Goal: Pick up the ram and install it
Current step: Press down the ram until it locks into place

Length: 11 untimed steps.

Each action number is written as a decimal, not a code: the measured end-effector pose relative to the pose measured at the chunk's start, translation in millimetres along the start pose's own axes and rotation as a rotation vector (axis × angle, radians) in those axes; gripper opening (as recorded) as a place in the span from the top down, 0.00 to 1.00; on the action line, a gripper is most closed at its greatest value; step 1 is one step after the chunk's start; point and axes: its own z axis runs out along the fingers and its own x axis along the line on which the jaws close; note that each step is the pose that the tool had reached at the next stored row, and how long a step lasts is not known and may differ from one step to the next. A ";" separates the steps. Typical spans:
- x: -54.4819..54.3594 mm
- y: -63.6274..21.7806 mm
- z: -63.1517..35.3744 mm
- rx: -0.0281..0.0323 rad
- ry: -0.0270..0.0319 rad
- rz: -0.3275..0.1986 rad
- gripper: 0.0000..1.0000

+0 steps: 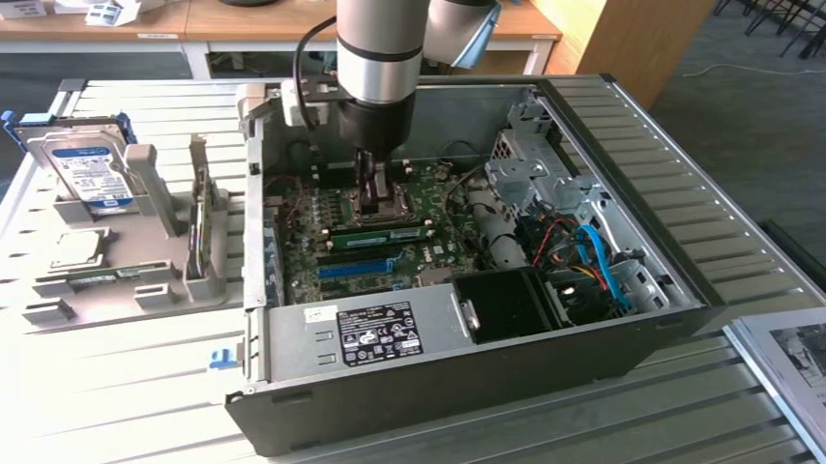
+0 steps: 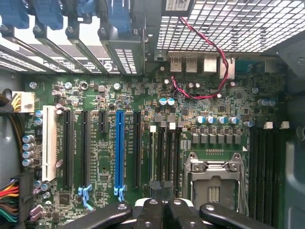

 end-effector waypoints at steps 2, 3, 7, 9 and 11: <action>0.0 0.0 -0.7 0.0000 0.0000 0.000 0.90; 0.0 0.0 -1.0 0.0000 0.0000 0.000 0.90; -0.1 0.0 -2.3 0.0000 0.0000 0.000 0.90; -0.1 0.0 -3.0 0.0000 0.0001 0.000 0.90; -0.1 0.0 -3.6 0.0000 0.0000 0.000 0.90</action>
